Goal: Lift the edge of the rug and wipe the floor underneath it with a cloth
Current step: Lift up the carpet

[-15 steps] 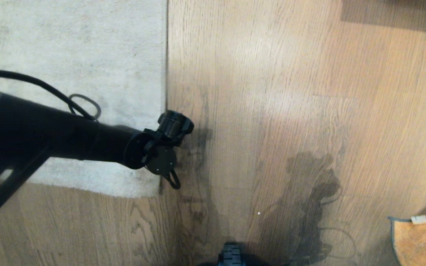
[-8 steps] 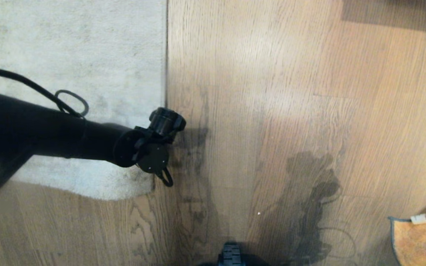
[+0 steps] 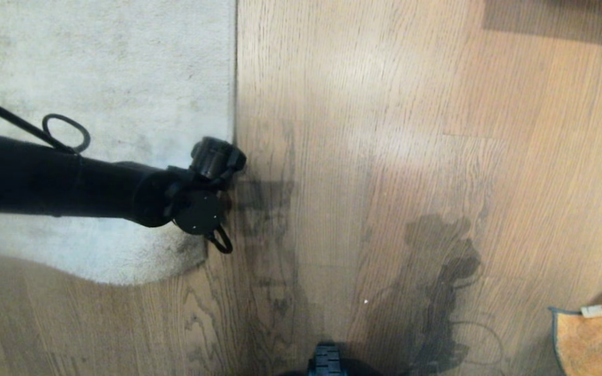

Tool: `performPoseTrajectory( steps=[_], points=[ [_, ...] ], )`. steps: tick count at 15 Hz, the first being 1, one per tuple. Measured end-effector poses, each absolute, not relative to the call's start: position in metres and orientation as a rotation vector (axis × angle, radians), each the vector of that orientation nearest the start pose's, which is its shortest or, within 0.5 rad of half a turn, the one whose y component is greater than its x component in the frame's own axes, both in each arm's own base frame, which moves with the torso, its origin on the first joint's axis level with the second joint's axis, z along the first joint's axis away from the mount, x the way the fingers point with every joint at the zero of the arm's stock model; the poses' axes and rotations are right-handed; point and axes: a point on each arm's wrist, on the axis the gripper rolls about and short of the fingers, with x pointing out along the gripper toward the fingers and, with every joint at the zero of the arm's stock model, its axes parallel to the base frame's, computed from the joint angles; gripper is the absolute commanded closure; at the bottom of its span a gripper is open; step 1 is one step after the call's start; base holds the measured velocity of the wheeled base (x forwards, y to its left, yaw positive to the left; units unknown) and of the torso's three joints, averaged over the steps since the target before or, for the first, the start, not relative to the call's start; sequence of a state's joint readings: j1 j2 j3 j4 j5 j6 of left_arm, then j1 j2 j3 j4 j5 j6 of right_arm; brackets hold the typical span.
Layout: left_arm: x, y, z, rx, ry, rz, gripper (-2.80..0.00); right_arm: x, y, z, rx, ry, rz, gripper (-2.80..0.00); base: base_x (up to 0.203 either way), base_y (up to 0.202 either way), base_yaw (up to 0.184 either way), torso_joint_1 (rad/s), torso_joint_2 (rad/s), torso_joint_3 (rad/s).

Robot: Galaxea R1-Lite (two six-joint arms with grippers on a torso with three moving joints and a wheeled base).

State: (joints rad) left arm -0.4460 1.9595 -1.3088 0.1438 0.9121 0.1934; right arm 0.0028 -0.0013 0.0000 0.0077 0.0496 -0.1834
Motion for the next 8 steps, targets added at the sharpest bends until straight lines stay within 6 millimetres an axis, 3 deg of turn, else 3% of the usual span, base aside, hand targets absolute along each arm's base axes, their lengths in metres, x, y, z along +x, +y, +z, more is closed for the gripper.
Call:
performPoseTrajectory(
  steps=[8],
  points=[
    [0.336, -0.138, 0.195, 0.624, 0.593, 0.404, -2.80, -0.023, 0.001, 0.075, -0.183, 0.001, 0.053, 0.00, 0.000, 0.000, 0.000, 0.000, 0.00, 0.000]
  ],
)
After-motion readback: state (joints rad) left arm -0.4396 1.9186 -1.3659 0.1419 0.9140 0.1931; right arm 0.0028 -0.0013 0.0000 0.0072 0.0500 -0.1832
